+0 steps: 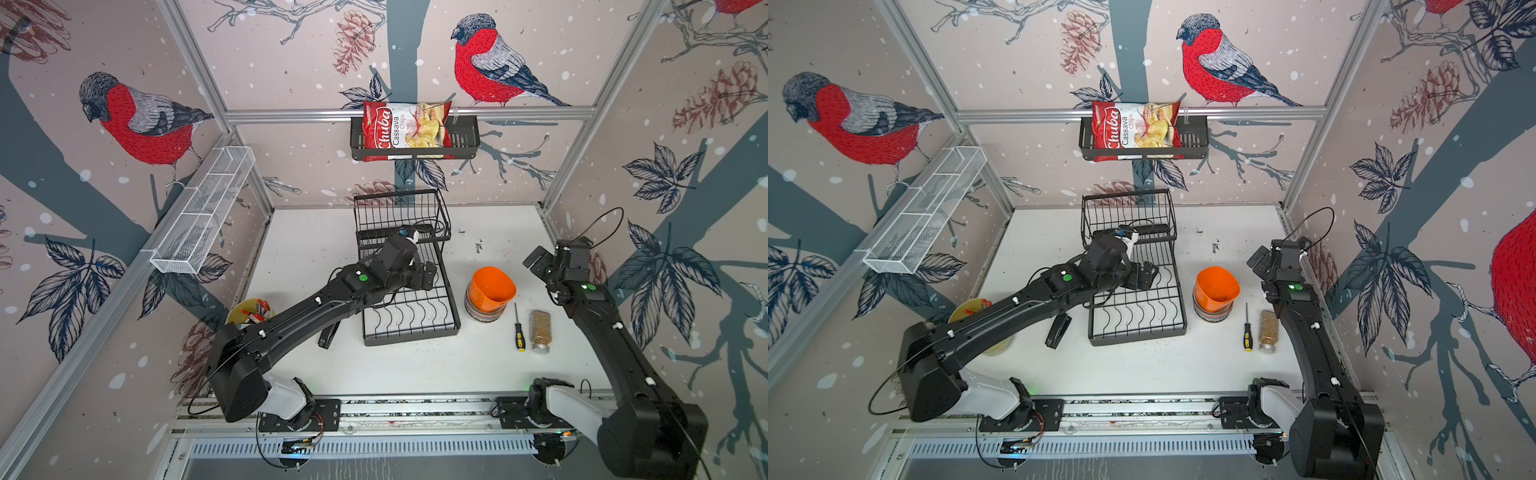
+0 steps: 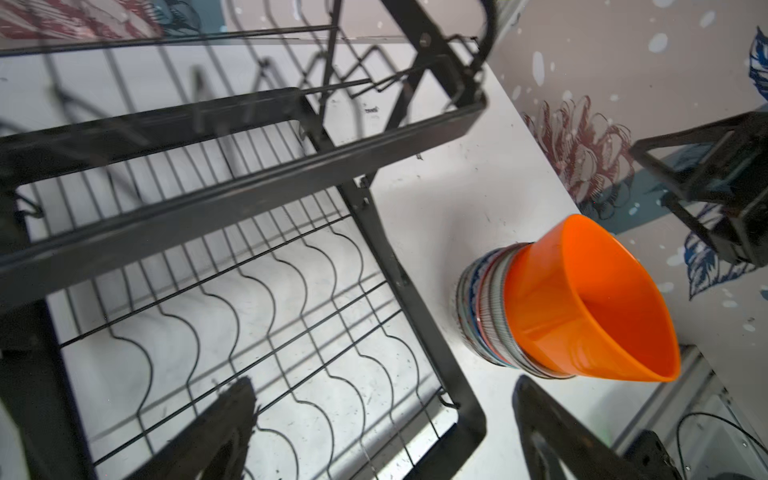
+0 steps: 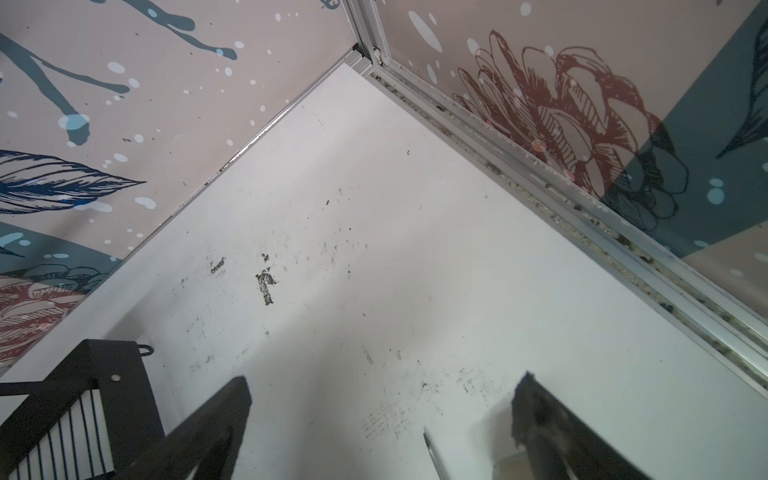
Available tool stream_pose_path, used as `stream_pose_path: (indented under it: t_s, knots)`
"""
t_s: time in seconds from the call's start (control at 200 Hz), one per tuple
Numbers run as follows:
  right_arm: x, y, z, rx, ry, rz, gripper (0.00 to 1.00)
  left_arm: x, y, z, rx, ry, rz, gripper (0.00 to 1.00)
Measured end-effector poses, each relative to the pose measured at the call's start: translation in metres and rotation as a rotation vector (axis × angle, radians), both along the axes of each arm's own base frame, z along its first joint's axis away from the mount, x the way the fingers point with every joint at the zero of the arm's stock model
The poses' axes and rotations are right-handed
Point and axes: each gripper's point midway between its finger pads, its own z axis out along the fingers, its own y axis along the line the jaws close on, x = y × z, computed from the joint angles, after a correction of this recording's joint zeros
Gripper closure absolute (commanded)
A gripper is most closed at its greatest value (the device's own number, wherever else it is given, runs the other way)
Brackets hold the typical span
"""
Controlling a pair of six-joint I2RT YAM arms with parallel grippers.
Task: Load the bowls into the dish rack
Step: 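Reach the left gripper over the rack toward the orange bowl while the right arm rises, then close the left gripper on the rim of the orange bowl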
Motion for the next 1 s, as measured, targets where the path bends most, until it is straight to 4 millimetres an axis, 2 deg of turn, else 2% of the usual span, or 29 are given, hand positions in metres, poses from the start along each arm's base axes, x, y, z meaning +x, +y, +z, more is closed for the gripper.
stream_pose_path:
  t_s: [0.2,0.4,0.615,0.725,0.875,1.001]
  knots:
    - [-0.007,-0.005,-0.012,-0.022,0.027,-0.019,0.0,-0.002,-0.042,0.017,-0.008,-0.002,-0.111,0.08]
    - [-0.011,-0.013,-0.022,-0.05,0.05,-0.039,0.01,0.0,-0.077,0.019,0.031,0.003,-0.191,0.12]
    - [-0.014,-0.018,-0.03,-0.063,0.062,-0.052,0.01,-0.002,-0.113,0.005,0.106,0.027,-0.267,0.16]
    - [-0.015,-0.018,-0.035,-0.063,0.07,-0.053,0.0,-0.002,-0.126,-0.009,0.16,0.041,-0.279,0.23]
    - [-0.014,-0.02,-0.04,-0.063,0.082,-0.057,0.0,0.005,-0.133,-0.031,0.242,0.063,-0.271,0.27]
    - [-0.014,-0.021,-0.044,-0.062,0.096,-0.06,0.0,0.011,-0.137,-0.038,0.286,0.061,-0.259,0.28]
